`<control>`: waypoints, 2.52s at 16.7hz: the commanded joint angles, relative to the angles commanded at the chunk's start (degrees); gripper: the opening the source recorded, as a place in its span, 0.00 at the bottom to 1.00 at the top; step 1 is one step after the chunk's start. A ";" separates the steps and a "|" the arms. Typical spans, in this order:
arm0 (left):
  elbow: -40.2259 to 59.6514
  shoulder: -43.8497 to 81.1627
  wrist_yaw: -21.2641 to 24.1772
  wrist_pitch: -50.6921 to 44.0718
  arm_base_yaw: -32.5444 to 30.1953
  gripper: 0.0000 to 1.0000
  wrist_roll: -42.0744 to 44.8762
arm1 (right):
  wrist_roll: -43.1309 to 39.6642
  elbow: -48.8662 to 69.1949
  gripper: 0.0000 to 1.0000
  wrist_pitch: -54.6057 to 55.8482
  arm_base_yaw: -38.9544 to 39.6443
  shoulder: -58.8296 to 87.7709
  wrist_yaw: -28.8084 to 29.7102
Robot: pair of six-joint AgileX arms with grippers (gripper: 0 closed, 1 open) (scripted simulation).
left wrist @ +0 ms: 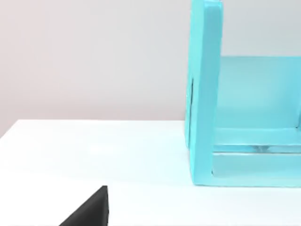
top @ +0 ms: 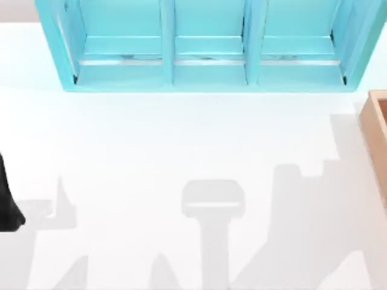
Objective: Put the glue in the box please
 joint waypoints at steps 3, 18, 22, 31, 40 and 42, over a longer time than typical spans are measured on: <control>0.00 0.00 0.00 0.00 0.00 1.00 0.00 | -14.96 -3.80 0.00 -9.55 -15.05 2.64 -12.75; 0.00 0.00 0.00 0.00 0.00 1.00 0.00 | -33.37 -9.72 0.00 -20.61 -34.92 9.14 -29.24; 0.00 0.00 0.00 0.00 0.00 1.00 0.00 | -25.00 -13.73 0.00 -12.77 -32.46 7.96 -29.48; 0.00 0.00 0.00 0.00 0.00 1.00 0.00 | 4.22 -20.49 0.00 23.87 -26.81 3.17 -32.22; 0.00 0.00 0.00 0.00 0.00 1.00 0.00 | 15.40 -25.46 0.00 34.81 -24.02 1.15 -33.46; 0.00 0.00 0.00 0.00 0.00 1.00 0.00 | 15.40 -25.46 0.08 34.81 -24.02 1.15 -33.46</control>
